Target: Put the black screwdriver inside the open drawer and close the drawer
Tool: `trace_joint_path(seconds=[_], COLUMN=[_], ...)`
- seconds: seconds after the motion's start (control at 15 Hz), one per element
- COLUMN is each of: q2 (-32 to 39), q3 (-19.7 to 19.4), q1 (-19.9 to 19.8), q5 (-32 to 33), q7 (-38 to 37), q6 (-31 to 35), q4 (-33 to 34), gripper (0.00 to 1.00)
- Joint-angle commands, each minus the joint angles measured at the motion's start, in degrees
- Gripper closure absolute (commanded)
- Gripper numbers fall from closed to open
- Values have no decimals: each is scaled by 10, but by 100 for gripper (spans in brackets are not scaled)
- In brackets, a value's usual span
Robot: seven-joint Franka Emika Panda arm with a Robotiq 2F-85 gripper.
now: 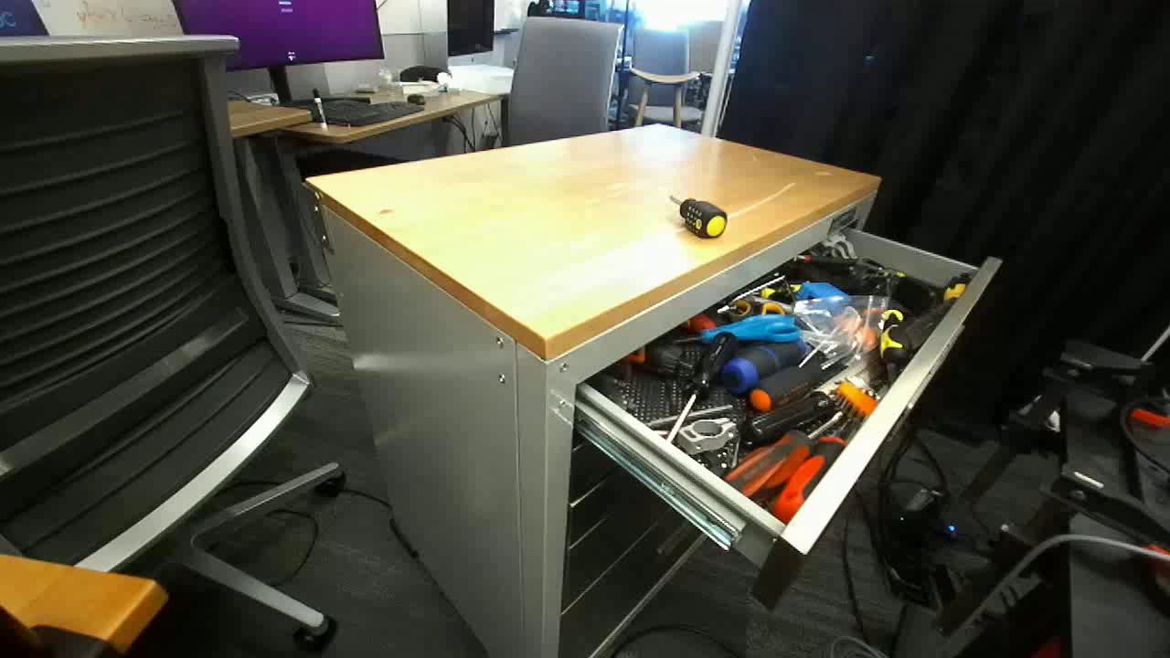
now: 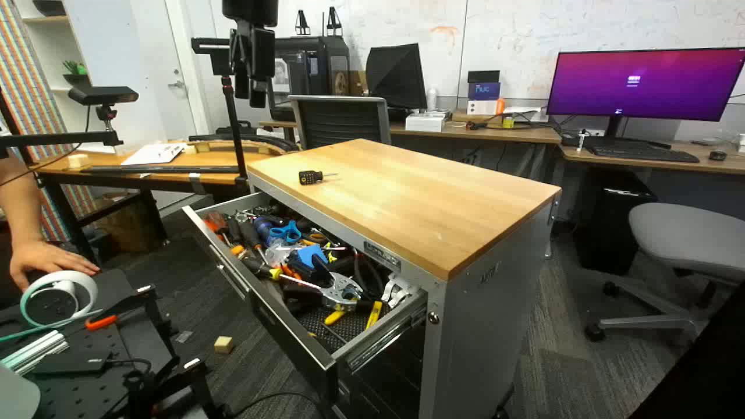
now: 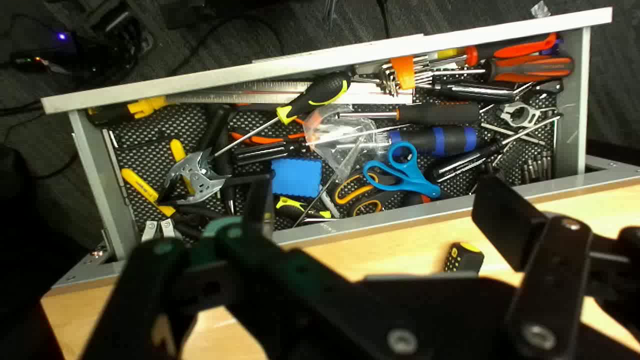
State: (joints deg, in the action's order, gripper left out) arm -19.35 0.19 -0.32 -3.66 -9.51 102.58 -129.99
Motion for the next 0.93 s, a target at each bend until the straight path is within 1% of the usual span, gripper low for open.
trace_joint_path(seconds=[0.0, 0.2, 0.27, 0.47, 0.67, 0.73, 0.87], q2=[0, -1, 13, 90, 180, 215, 287], q3=[3, 3, 12, 58, 95, 102, 104], q1=[-3, -3, -5, 9, 24, 33, 56], q5=[-1, -1, 2, 7, 40, 53, 70], q7=[1, 1, -35, -151, -249, -283, -326], q6=[-1, -1, 7, 74, 117, 124, 130], q4=[3, 7, 11, 39, 85, 107, 157], gripper=[0, 0, 0, 0, 0, 0, 0])
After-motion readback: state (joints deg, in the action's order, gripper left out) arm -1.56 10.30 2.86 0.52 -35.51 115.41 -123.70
